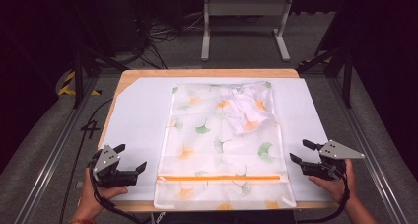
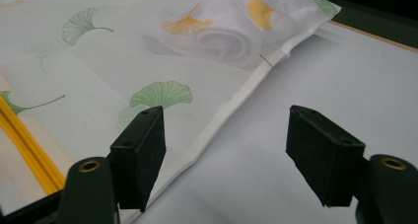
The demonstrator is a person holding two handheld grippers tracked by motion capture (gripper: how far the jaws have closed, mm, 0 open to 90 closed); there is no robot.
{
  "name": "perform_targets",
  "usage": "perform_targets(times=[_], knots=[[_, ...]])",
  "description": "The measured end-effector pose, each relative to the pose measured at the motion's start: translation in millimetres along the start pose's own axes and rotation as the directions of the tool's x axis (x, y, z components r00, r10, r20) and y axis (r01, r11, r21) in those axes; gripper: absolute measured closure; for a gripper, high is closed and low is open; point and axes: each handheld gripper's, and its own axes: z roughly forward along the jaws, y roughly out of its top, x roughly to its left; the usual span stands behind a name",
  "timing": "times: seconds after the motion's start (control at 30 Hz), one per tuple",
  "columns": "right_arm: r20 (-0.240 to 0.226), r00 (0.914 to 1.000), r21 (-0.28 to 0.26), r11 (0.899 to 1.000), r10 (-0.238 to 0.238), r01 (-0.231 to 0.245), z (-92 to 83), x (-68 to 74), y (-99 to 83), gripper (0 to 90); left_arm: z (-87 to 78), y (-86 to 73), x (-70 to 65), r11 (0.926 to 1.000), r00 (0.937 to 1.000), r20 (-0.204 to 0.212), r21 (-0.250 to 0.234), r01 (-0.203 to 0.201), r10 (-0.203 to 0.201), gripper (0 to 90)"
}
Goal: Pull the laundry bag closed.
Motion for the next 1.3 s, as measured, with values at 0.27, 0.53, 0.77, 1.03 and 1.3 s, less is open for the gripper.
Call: perform_targets(times=[0.27, 0.53, 0.77, 1.03, 1.3], knots=[[-0.021, 0.9994, 0.013, 1.0, 0.028, -0.028, 1.9, -0.6, 6.4, 26.1, -1.1, -8.1, -3.3, 0.9998, 0.9996, -0.025, 0.015, 0.015, -0.015, 11.3], [-0.119, 0.9924, 0.036, 0.999, 0.033, -0.029, 13.1, 7.8, 19.3, 22.2, -1.9, -14.4, -10.4, 0.9984, 0.9996, 0.027, 0.056, 0.007, -0.009, 19.1], [-0.217, 0.9758, 0.07, 0.997, -0.027, 0.043, 27.8, 34.2, 29.4, 41.1, -1.9, -11.2, -19.2, 0.9961, 0.9948, 0.091, 0.071, -0.051, 0.045, 41.7], [-0.294, 0.9529, 0.081, 0.991, -0.074, 0.102, 38.0, 66.1, 39.2, 60.7, -2.7, -7.9, -23.3, 0.9958, 0.9904, 0.121, 0.055, -0.073, 0.066, 64.6], [-0.352, 0.9323, 0.095, 0.988, -0.083, 0.124, 58.9, 94.3, 54.7, 55.4, -8.0, -8.6, -27.5, 0.9945, 0.985, 0.15, 0.046, -0.094, 0.086, 81.9]])
